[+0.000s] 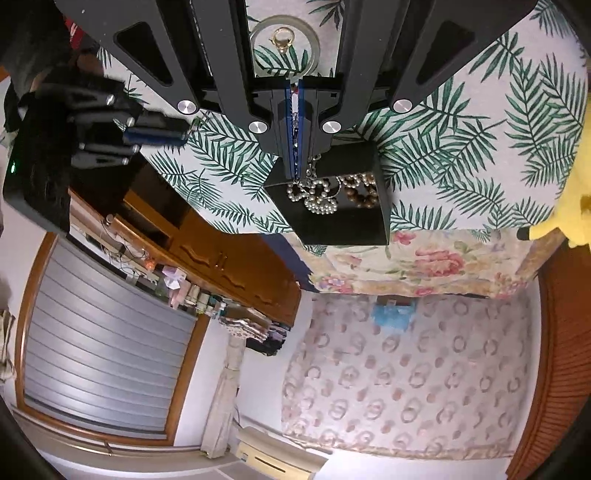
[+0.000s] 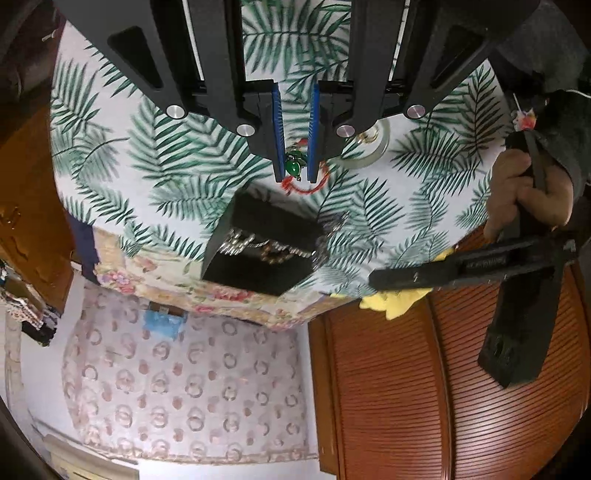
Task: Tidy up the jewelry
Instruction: 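Carry the brooch and green-pendant chain over the black box with both tools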
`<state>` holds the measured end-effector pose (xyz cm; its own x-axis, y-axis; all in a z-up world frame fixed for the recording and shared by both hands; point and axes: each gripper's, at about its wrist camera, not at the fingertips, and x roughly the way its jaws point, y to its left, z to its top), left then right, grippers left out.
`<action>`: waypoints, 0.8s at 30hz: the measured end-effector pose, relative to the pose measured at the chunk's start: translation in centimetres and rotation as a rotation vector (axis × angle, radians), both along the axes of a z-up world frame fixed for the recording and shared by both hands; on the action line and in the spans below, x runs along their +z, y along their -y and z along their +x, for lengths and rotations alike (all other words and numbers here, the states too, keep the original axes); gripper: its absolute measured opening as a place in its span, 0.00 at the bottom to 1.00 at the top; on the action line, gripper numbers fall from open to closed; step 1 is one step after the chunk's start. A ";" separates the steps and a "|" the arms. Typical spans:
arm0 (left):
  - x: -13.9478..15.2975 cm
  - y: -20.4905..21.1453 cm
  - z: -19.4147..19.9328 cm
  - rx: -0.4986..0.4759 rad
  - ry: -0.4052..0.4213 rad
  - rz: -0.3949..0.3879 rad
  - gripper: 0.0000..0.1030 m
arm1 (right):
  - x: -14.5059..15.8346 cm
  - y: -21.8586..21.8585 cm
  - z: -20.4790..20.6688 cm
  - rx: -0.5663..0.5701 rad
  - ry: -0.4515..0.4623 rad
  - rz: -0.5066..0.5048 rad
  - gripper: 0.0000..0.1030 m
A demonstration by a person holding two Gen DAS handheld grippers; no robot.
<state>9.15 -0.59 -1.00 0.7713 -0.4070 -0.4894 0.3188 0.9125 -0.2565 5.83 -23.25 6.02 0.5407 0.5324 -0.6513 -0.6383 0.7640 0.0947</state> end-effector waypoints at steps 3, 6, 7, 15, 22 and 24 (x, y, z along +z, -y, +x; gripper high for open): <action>0.4 0.0 0.2 0.003 0.009 0.018 0.01 | 0.9 0.3 1.0 -0.013 0.018 0.006 0.13; 1.0 -0.3 0.6 -0.001 0.016 0.022 0.01 | 1.8 0.3 2.0 -0.021 0.035 0.010 0.13; 1.2 -0.3 0.7 -0.002 0.018 0.023 0.01 | 2.1 0.2 2.3 -0.022 0.041 0.010 0.13; 3.3 -0.5 3.8 -0.003 0.043 0.039 0.01 | 3.5 -0.8 6.7 -0.026 0.056 0.030 0.13; 3.3 -0.7 6.9 -0.003 0.030 0.037 0.01 | 3.8 -2.5 10.0 0.002 0.051 0.062 0.13; 3.1 -0.7 8.0 -0.002 0.019 0.040 0.01 | 3.3 -3.0 11.0 0.010 0.038 0.059 0.13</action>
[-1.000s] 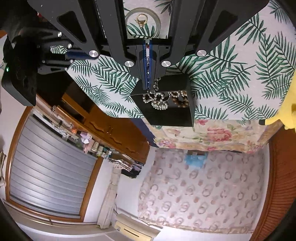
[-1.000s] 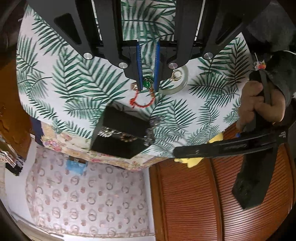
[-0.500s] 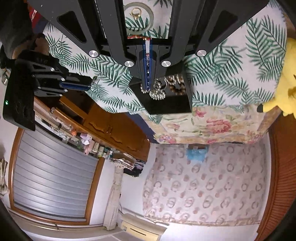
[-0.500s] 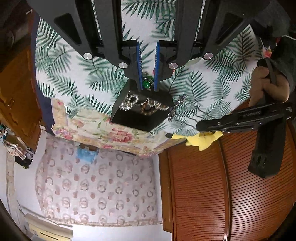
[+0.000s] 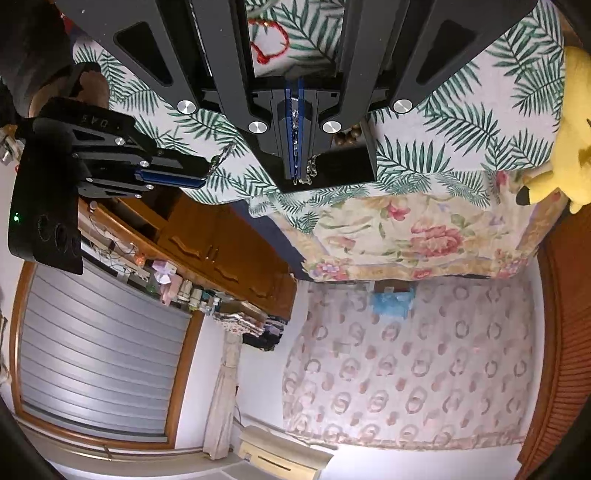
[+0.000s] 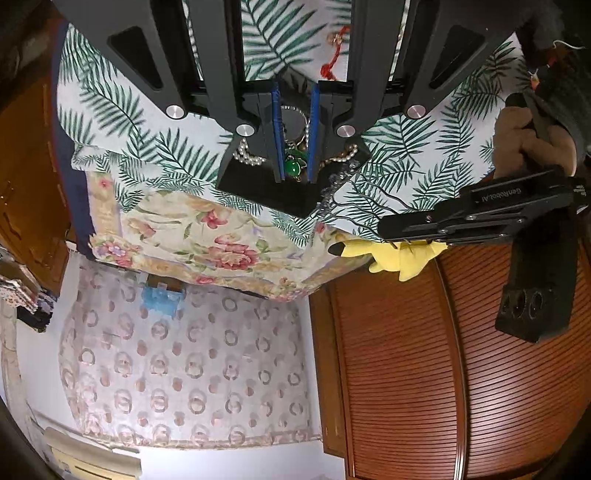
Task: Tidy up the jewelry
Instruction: 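Carry the brooch and green-pendant chain over the black box with both tools, then lower both held pieces into the box and open both tools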
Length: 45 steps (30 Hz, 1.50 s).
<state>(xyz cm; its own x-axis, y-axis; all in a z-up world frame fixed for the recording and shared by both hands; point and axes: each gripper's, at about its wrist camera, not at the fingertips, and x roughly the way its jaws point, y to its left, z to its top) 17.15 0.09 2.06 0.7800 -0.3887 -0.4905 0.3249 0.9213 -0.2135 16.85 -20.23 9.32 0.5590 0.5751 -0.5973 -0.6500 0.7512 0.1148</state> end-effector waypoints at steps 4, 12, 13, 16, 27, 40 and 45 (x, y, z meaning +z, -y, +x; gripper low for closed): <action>-1.0 0.1 1.6 0.000 -0.028 0.009 0.01 | -1.2 -0.8 1.7 0.016 -0.033 -0.008 0.14; -2.1 0.6 4.0 -0.012 -0.063 0.018 0.01 | -3.9 -0.7 3.9 0.004 -0.077 -0.033 0.15; -2.3 0.9 4.4 -0.015 -0.068 0.020 0.01 | -4.2 -0.5 4.0 0.000 -0.078 -0.036 0.16; -2.7 1.5 5.2 -0.026 -0.083 0.021 0.01 | -4.7 0.1 4.3 -0.016 -0.086 -0.044 0.16; -3.4 4.0 6.6 -0.091 -0.115 0.002 0.01 | -6.1 1.5 4.7 -0.038 -0.109 -0.053 0.16; -3.5 2.2 4.8 0.006 -0.116 0.118 0.36 | -5.9 1.9 1.8 -0.042 -0.094 -0.060 0.16; -3.2 1.9 2.9 0.016 -0.109 0.133 0.40 | -5.9 1.9 -0.4 -0.048 -0.096 -0.072 0.16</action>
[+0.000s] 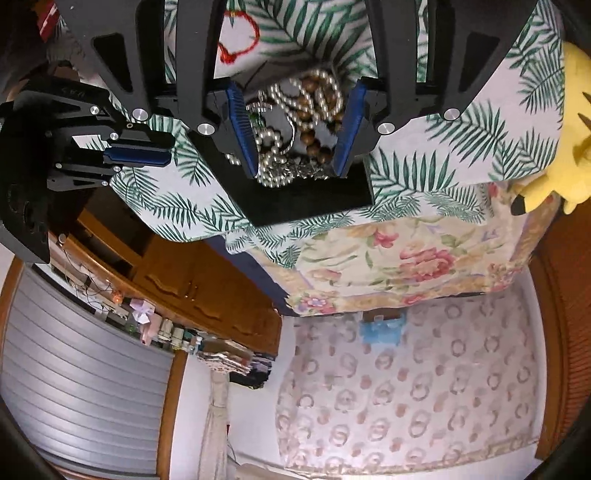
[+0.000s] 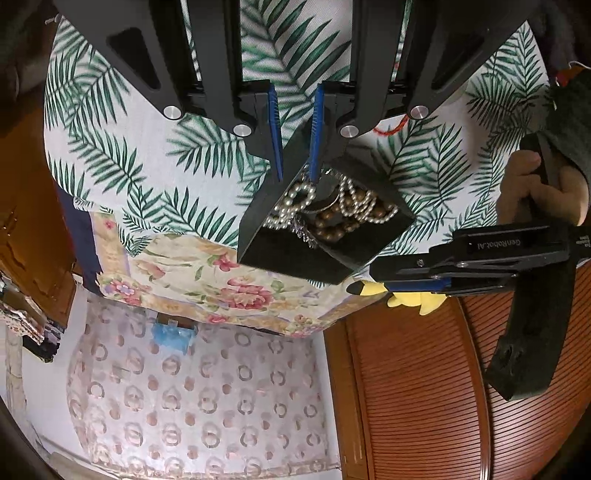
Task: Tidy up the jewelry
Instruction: 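Lower both held pieces into the box and open both tools, then grasp the red string bracelet with the right tool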
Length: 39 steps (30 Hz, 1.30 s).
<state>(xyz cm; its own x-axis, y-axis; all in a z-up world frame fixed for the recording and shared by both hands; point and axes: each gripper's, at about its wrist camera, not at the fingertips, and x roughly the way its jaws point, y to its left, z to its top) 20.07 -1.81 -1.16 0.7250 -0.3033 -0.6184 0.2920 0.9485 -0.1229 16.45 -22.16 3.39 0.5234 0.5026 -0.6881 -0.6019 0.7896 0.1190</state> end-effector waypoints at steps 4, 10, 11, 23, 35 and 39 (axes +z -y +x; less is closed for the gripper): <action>0.5 -0.2 -1.8 0.004 0.012 0.004 0.41 | 0.3 0.0 -1.6 -0.006 0.005 -0.008 0.16; 1.0 -0.7 -4.8 0.008 0.035 0.011 0.48 | 0.8 -0.2 -4.3 -0.007 0.017 -0.019 0.16; 1.1 -0.7 -5.3 0.009 0.035 0.012 0.50 | 0.8 -0.2 -4.6 -0.008 0.018 -0.020 0.16; -1.6 -1.0 -10.8 0.003 -0.004 0.037 0.76 | 0.0 0.1 -8.9 -0.035 -0.008 -0.014 0.16; -6.6 1.4 -12.8 -0.064 -0.120 0.077 0.85 | -2.1 0.6 -10.6 -0.066 -0.042 -0.013 0.16; -7.6 2.7 -13.0 -0.093 -0.141 0.099 0.85 | -2.4 1.2 -10.5 -0.079 -0.052 -0.010 0.17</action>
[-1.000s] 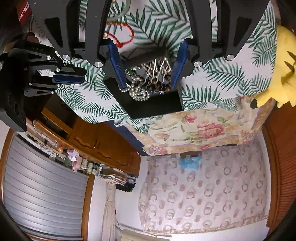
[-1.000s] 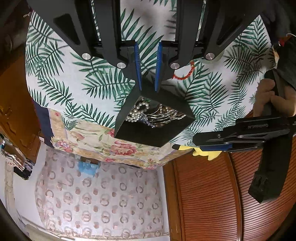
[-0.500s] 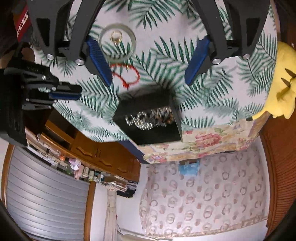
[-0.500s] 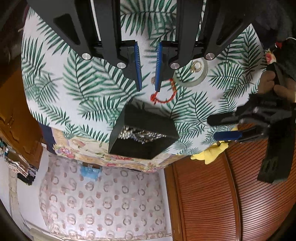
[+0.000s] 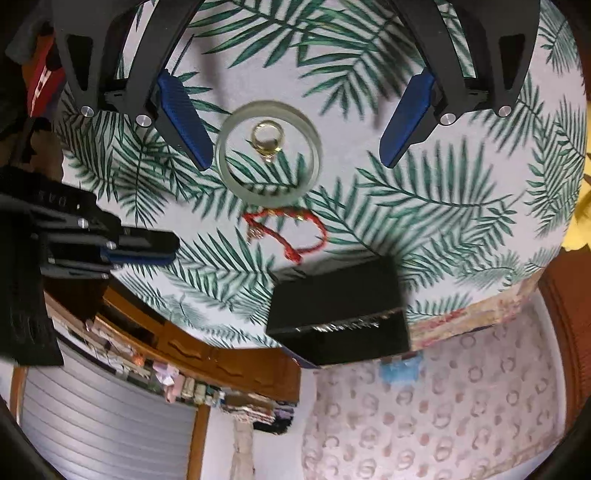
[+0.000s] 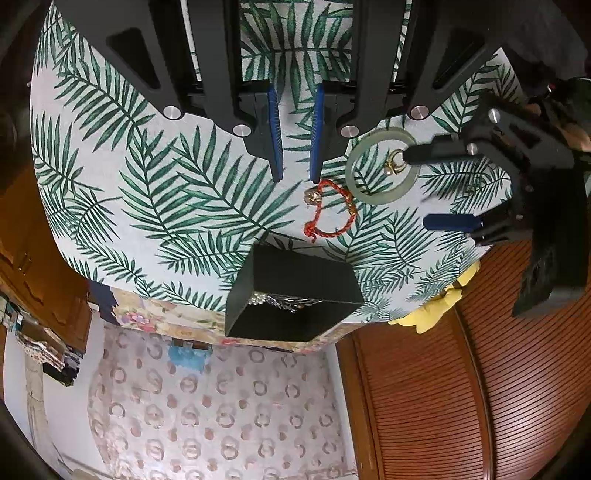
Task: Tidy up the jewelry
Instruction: 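Grasp the red string bracelet with the right tool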
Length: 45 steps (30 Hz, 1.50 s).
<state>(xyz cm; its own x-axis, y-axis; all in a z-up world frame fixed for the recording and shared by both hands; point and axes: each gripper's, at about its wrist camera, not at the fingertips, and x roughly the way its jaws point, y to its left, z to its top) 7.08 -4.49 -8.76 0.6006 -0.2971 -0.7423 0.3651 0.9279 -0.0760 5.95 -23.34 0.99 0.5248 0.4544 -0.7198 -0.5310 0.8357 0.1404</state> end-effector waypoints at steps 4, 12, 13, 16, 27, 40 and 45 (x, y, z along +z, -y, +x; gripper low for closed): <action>-0.5 1.0 0.2 -0.021 -0.012 0.017 0.85 | -0.2 0.6 0.0 -0.011 -0.006 0.007 0.23; -1.4 2.1 0.6 -0.029 -0.030 0.055 0.85 | -0.8 1.2 0.0 -0.016 -0.018 0.010 0.23; -1.4 2.2 0.7 -0.029 -0.027 0.062 0.85 | -0.8 1.1 0.0 -0.017 -0.019 0.011 0.23; -1.4 2.6 0.6 -0.040 -0.021 0.076 0.82 | -1.1 0.9 0.2 -0.019 -0.025 0.010 0.23; 0.2 0.7 -1.0 -0.014 0.046 0.022 0.67 | -0.7 -1.1 0.7 0.039 -0.016 0.000 0.23; 1.5 -3.7 -2.7 0.082 0.094 -0.005 0.67 | -1.8 -8.5 2.8 0.215 -0.049 -0.109 0.23; 1.9 -4.9 -2.8 0.107 0.103 -0.008 0.67 | -2.5 -9.6 4.1 0.222 -0.053 -0.169 0.23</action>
